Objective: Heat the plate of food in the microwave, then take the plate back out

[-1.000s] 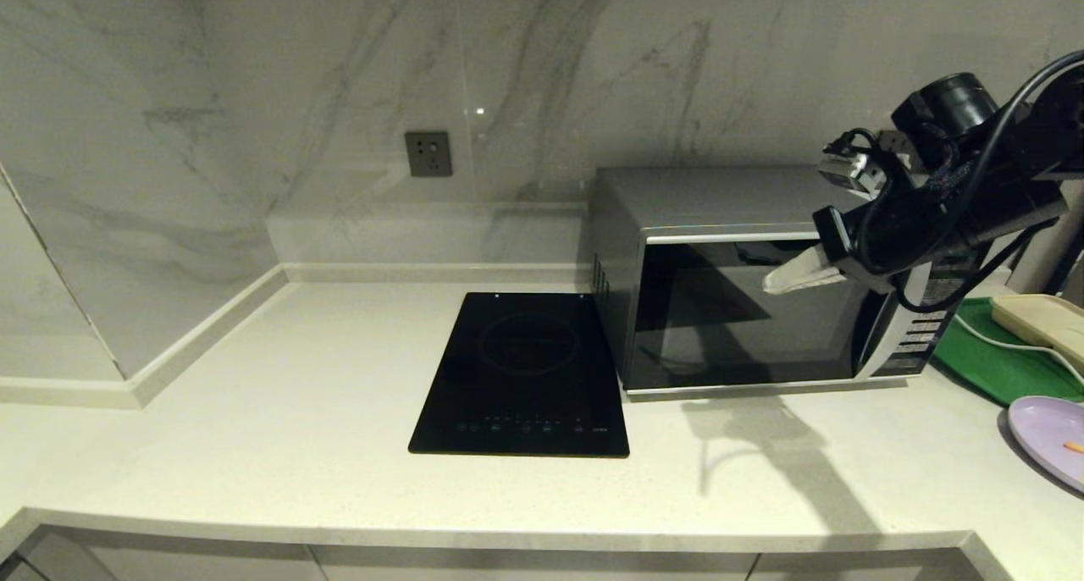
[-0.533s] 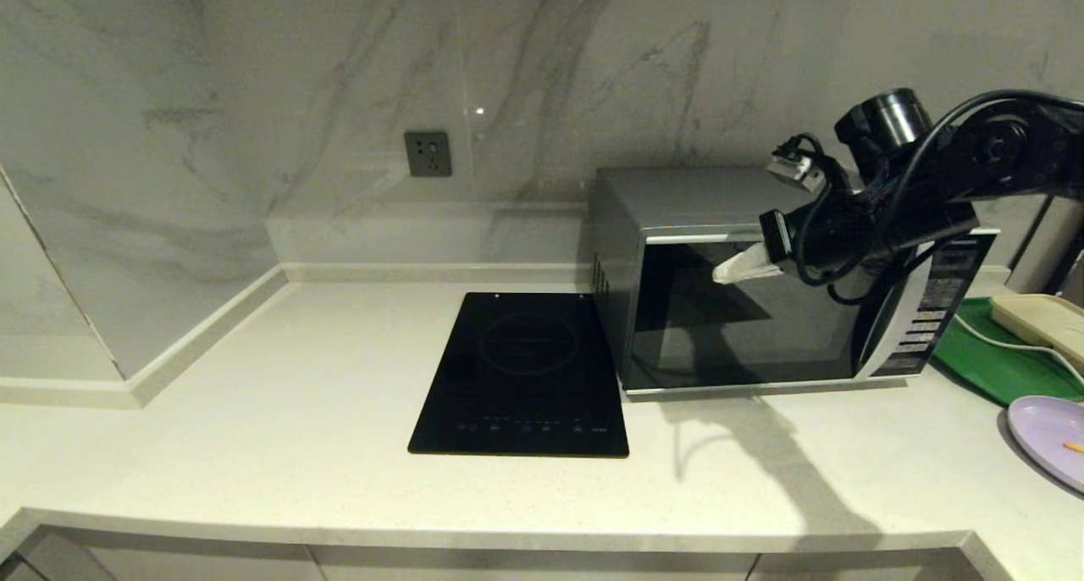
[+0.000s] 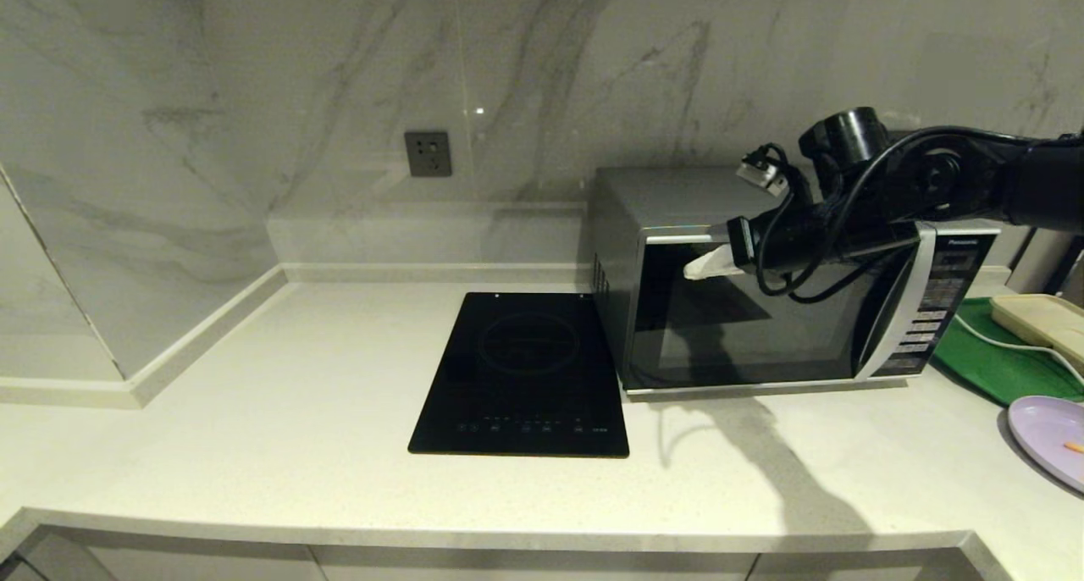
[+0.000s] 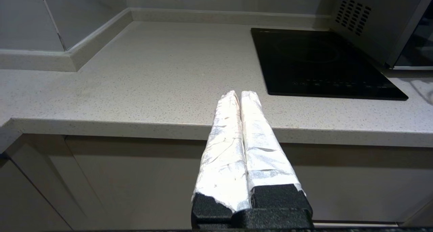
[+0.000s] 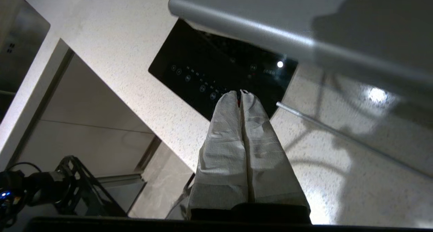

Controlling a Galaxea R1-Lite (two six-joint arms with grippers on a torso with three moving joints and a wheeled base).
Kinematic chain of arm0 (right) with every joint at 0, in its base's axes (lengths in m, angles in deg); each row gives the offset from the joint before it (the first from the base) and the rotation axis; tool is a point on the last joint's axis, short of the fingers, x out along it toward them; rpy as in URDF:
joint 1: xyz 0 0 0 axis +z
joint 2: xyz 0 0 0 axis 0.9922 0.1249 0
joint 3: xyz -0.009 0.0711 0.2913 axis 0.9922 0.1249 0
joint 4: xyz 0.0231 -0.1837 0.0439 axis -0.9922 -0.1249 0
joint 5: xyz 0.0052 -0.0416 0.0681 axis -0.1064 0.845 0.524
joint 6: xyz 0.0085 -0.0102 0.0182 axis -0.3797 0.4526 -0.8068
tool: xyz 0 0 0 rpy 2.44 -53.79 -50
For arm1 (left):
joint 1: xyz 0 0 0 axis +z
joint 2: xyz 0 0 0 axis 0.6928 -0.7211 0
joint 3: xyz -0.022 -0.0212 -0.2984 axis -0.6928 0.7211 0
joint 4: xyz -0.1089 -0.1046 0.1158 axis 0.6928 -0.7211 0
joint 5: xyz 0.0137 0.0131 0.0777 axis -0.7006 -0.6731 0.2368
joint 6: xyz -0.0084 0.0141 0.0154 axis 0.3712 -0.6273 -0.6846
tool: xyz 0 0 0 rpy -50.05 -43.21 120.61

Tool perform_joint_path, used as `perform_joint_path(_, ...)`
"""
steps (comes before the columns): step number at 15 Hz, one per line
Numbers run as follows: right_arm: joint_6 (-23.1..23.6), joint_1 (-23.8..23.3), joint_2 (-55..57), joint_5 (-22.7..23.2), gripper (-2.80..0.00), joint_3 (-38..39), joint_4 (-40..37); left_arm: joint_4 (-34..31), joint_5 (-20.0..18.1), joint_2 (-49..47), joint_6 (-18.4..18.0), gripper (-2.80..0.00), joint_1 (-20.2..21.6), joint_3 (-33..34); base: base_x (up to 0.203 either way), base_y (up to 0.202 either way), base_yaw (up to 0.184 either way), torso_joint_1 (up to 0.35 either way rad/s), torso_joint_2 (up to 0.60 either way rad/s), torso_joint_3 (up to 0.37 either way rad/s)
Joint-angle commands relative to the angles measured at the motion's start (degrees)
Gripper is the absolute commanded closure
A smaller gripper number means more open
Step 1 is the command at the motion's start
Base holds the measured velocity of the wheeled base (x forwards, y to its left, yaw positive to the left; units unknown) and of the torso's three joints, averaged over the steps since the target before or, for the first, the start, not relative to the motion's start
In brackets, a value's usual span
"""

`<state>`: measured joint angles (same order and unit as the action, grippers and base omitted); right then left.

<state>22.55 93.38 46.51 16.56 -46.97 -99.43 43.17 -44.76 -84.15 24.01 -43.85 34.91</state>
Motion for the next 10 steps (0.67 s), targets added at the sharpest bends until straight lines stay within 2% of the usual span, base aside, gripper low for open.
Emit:
perform_joint_path(1,-0.09,0.08,1.57,0.19,0.0,0.0,1.69,0.05,0.0,0.0,0.05,0.0,0.0,0.01,0.0,0.0,0.0,0.0,0.0,0.0)
perform_joint_path(5,-0.33,0.08,2.99,0.19,0.0,0.0,4.44,0.05,0.0,0.0,0.05,0.0,0.0,0.01,0.0,0.0,0.0,0.0,0.0,0.0)
perform_joint_path(10,-4.66,0.17,4.51,0.1,0.0,0.0,11.05,0.05,0.07,0.0,0.05,0.0,0.0,0.01,0.0,0.0,0.0,0.0,0.0,0.0)
